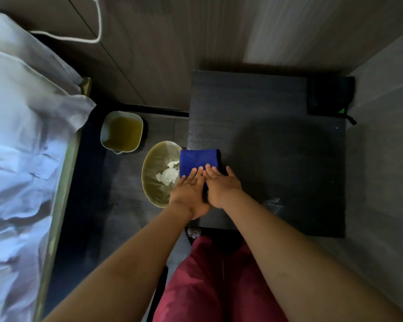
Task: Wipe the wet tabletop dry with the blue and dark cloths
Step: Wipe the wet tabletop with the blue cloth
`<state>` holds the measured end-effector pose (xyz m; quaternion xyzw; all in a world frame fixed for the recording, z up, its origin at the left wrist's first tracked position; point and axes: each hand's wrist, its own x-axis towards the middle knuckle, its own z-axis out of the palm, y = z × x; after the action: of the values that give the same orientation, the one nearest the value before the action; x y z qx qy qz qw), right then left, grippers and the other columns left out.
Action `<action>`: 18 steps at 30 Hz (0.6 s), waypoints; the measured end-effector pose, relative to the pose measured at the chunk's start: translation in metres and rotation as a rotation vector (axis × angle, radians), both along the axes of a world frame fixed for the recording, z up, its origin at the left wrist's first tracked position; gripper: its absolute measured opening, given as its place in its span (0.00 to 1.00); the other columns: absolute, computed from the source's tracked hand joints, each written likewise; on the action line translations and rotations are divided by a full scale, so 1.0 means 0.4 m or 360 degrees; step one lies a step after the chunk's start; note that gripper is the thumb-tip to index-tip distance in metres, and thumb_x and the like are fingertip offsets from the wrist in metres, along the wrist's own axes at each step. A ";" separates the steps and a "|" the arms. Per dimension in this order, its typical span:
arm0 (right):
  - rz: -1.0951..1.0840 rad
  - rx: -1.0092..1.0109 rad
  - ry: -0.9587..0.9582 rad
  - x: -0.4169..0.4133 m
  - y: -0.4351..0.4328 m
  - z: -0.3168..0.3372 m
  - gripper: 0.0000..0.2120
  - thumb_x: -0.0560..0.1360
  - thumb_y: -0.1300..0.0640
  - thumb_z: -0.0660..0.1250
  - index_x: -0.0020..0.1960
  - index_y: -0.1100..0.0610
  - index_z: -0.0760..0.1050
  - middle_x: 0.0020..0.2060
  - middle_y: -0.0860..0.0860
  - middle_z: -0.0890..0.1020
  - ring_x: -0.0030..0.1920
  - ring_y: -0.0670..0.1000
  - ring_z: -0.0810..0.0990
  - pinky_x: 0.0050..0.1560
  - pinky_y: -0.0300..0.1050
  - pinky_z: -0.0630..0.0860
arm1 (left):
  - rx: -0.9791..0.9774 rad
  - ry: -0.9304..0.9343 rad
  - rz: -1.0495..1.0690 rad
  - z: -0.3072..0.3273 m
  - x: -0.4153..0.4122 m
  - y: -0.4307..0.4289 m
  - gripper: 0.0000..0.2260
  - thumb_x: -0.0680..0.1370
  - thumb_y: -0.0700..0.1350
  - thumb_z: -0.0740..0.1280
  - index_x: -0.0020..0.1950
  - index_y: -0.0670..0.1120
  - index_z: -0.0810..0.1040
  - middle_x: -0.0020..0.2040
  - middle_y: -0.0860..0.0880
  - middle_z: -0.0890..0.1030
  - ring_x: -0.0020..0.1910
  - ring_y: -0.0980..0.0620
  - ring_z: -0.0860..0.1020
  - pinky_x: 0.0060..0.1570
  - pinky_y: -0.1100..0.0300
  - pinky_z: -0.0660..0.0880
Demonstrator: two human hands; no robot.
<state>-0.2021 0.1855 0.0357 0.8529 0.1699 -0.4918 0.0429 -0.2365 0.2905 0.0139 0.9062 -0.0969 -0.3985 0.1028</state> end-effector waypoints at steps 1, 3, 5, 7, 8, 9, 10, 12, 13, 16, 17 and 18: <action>0.0018 -0.0008 -0.0017 -0.004 0.000 -0.003 0.37 0.79 0.53 0.58 0.79 0.53 0.38 0.78 0.49 0.39 0.78 0.48 0.40 0.77 0.57 0.39 | 0.0007 -0.0005 0.0005 -0.002 -0.004 -0.003 0.42 0.76 0.63 0.59 0.79 0.46 0.39 0.79 0.50 0.41 0.78 0.54 0.41 0.77 0.54 0.44; 0.0081 -0.0034 -0.0048 -0.017 -0.005 -0.008 0.38 0.79 0.51 0.59 0.79 0.53 0.38 0.78 0.49 0.38 0.78 0.48 0.40 0.77 0.56 0.39 | 0.0016 -0.0010 0.0037 -0.003 -0.020 -0.012 0.42 0.76 0.62 0.60 0.79 0.46 0.39 0.79 0.49 0.41 0.78 0.53 0.41 0.77 0.54 0.44; 0.0145 -0.0058 -0.0017 -0.048 -0.018 -0.009 0.38 0.79 0.49 0.59 0.79 0.53 0.37 0.78 0.48 0.38 0.78 0.47 0.39 0.76 0.56 0.38 | 0.0020 0.0025 0.0031 0.004 -0.050 -0.026 0.42 0.76 0.61 0.60 0.79 0.46 0.40 0.79 0.49 0.41 0.78 0.53 0.41 0.77 0.54 0.44; 0.0173 -0.0080 0.0012 -0.085 -0.032 -0.009 0.37 0.80 0.49 0.57 0.79 0.54 0.37 0.78 0.48 0.37 0.78 0.47 0.39 0.76 0.56 0.38 | 0.0048 0.0067 -0.0004 0.011 -0.086 -0.043 0.43 0.75 0.62 0.60 0.78 0.46 0.39 0.79 0.49 0.41 0.78 0.52 0.41 0.77 0.53 0.43; 0.0176 -0.0080 0.0022 -0.102 -0.040 -0.009 0.35 0.80 0.49 0.54 0.79 0.54 0.37 0.78 0.48 0.37 0.78 0.47 0.39 0.76 0.56 0.37 | 0.0067 0.0088 -0.0021 0.014 -0.101 -0.053 0.43 0.75 0.62 0.60 0.78 0.46 0.39 0.79 0.49 0.41 0.78 0.52 0.41 0.76 0.53 0.43; 0.0182 -0.0076 0.0032 -0.116 -0.048 -0.009 0.34 0.81 0.48 0.52 0.79 0.54 0.37 0.78 0.48 0.37 0.78 0.47 0.39 0.76 0.56 0.37 | 0.0089 0.0109 -0.0036 0.017 -0.114 -0.063 0.43 0.75 0.62 0.60 0.78 0.46 0.39 0.79 0.48 0.41 0.78 0.51 0.41 0.76 0.53 0.43; 0.0194 -0.0075 0.0037 -0.126 -0.056 -0.009 0.33 0.81 0.48 0.50 0.79 0.54 0.37 0.78 0.48 0.38 0.78 0.47 0.39 0.76 0.56 0.37 | 0.0114 0.0123 -0.0051 0.019 -0.123 -0.072 0.43 0.75 0.62 0.60 0.78 0.46 0.39 0.79 0.48 0.41 0.78 0.51 0.41 0.76 0.53 0.42; 0.0226 -0.0092 0.0039 -0.134 -0.064 -0.011 0.33 0.81 0.48 0.50 0.79 0.54 0.37 0.78 0.48 0.37 0.78 0.47 0.38 0.76 0.57 0.36 | 0.0161 0.0127 -0.0068 0.021 -0.131 -0.085 0.43 0.75 0.62 0.59 0.79 0.45 0.39 0.79 0.47 0.41 0.78 0.50 0.40 0.76 0.52 0.41; 0.0240 -0.0099 0.0039 -0.132 -0.066 -0.012 0.33 0.81 0.48 0.51 0.79 0.54 0.37 0.78 0.48 0.37 0.78 0.47 0.38 0.75 0.57 0.36 | 0.0175 0.0120 -0.0072 0.021 -0.130 -0.089 0.42 0.75 0.62 0.59 0.79 0.45 0.40 0.79 0.47 0.41 0.78 0.50 0.41 0.76 0.52 0.41; 0.0268 -0.0097 0.0040 -0.124 -0.069 -0.012 0.32 0.81 0.47 0.50 0.79 0.54 0.37 0.78 0.47 0.37 0.78 0.46 0.39 0.74 0.58 0.35 | 0.0207 0.0111 -0.0094 0.022 -0.118 -0.095 0.42 0.75 0.62 0.59 0.79 0.45 0.40 0.80 0.47 0.42 0.78 0.50 0.42 0.76 0.52 0.41; 0.0275 -0.0092 0.0040 -0.125 -0.073 -0.012 0.32 0.82 0.47 0.50 0.79 0.54 0.37 0.78 0.47 0.37 0.78 0.46 0.39 0.74 0.59 0.35 | 0.0221 0.0114 -0.0111 0.022 -0.116 -0.097 0.42 0.75 0.62 0.59 0.79 0.45 0.41 0.80 0.47 0.43 0.78 0.49 0.42 0.76 0.52 0.41; 0.0275 -0.0087 0.0039 -0.126 -0.079 -0.012 0.32 0.82 0.47 0.50 0.79 0.54 0.37 0.78 0.47 0.37 0.78 0.46 0.38 0.74 0.59 0.35 | 0.0229 0.0117 -0.0123 0.022 -0.114 -0.101 0.42 0.75 0.62 0.60 0.79 0.45 0.41 0.80 0.46 0.43 0.78 0.49 0.42 0.76 0.53 0.42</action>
<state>-0.2525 0.1540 0.0309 0.8274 0.2299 -0.5011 0.1064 -0.2821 0.2501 0.0227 0.8916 -0.0990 -0.4411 0.0254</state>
